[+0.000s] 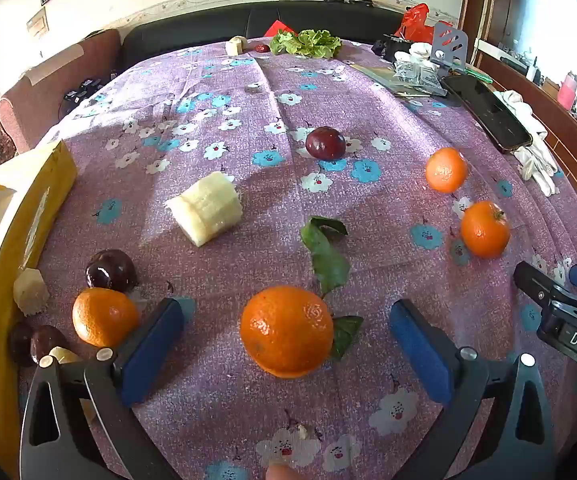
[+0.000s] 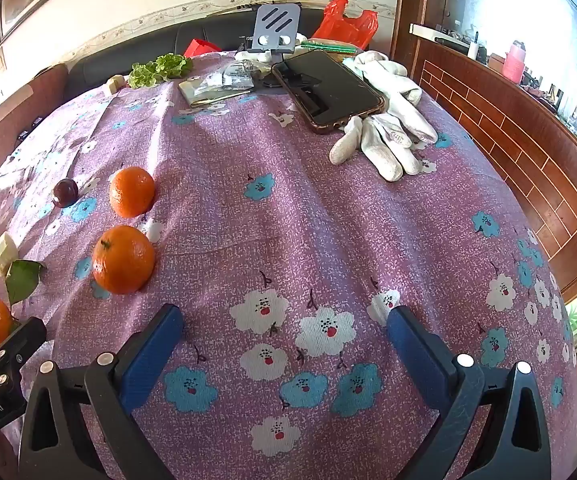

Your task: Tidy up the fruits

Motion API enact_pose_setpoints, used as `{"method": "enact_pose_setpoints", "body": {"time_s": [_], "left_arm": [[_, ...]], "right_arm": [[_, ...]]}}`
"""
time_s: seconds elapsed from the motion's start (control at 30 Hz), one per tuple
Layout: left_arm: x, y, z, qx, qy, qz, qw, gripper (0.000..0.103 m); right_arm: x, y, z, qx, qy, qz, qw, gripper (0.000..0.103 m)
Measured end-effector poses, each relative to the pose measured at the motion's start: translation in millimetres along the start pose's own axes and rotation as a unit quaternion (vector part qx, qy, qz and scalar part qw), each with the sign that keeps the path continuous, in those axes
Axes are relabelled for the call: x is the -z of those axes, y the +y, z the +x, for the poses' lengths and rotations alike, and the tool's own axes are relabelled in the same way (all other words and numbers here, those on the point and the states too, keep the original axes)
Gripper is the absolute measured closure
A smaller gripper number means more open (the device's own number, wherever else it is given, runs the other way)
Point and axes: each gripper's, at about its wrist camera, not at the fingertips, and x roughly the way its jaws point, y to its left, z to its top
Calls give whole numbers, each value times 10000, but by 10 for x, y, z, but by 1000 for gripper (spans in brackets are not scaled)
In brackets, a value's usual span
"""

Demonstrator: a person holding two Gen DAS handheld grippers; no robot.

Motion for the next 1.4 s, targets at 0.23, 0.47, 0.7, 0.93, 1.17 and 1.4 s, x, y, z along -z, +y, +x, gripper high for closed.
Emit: {"method": "enact_pose_setpoints", "body": {"time_s": [0.23, 0.47, 0.7, 0.93, 1.17, 1.4], "left_arm": [[-2, 5, 2, 5, 2, -4, 10000, 0], [-1, 2, 1, 2, 1, -2, 10000, 0], [0, 2, 0, 2, -2, -3, 10000, 0], [-1, 2, 1, 2, -1, -3, 10000, 0], [-3, 9, 4, -18, -5, -36, 10000, 0], [39, 70, -72, -43, 4, -64, 10000, 0]], "right_arm": [[-1, 0, -1, 7, -2, -6, 10000, 0], [1, 1, 1, 8, -4, -6, 10000, 0], [2, 2, 1, 8, -4, -6, 10000, 0], [0, 2, 0, 8, -5, -6, 10000, 0], [-1, 2, 0, 8, -5, -6, 10000, 0], [-2, 2, 0, 8, -5, -6, 10000, 0]]}}
